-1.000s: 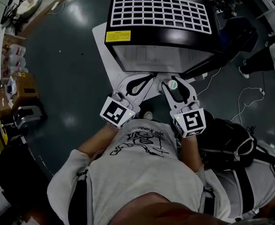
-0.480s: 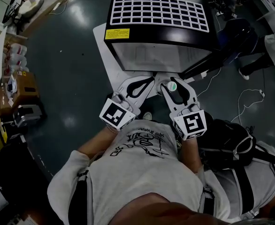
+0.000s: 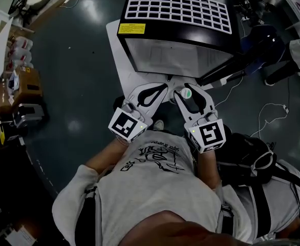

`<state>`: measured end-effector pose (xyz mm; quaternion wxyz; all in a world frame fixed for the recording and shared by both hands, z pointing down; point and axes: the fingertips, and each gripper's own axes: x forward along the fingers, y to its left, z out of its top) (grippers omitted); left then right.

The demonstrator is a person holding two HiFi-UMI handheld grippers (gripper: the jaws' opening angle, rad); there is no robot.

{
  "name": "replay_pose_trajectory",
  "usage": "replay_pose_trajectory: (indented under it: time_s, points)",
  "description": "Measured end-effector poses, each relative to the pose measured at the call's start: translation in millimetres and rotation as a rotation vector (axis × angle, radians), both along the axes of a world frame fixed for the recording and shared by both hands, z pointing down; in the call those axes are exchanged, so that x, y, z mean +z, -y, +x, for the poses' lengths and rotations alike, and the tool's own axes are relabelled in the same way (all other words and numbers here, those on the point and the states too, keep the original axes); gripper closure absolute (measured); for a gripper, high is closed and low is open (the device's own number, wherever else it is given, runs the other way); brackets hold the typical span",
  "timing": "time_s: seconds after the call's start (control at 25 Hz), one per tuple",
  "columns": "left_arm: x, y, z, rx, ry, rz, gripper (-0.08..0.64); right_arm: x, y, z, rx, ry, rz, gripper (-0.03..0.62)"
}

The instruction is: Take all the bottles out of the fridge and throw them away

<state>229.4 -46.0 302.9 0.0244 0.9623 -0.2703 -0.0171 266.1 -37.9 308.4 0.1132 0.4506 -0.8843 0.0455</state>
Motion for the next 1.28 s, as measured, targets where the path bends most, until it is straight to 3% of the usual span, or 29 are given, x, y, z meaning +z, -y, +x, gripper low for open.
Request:
replay_pose_trajectory:
  time_s: [0.32, 0.68, 0.88, 1.28]
  points:
    - [-7.2, -1.2, -21.0, -0.041, -0.007, 0.025, 0.552, -4.4, -0.4, -22.7, -0.056, -0.009, 0.008, 0.434]
    - [-6.9, -3.1, -56.0, -0.08, 0.012, -0.01, 0.552, -15.9, 3.6, -60.7, -0.118, -0.013, 0.025, 0.434]
    - [-12.4, -1.5, -81.6, -0.12, 0.003, 0.03, 0.551, -19.7, 4.3, -85.2, -0.165, -0.01, 0.032, 0.434]
    - [-13.6, -8.1, -144.5, -0.21, 0.009, 0.01, 0.552, -25.6, 2.7, -147.7, -0.269, -0.009, 0.038, 0.434]
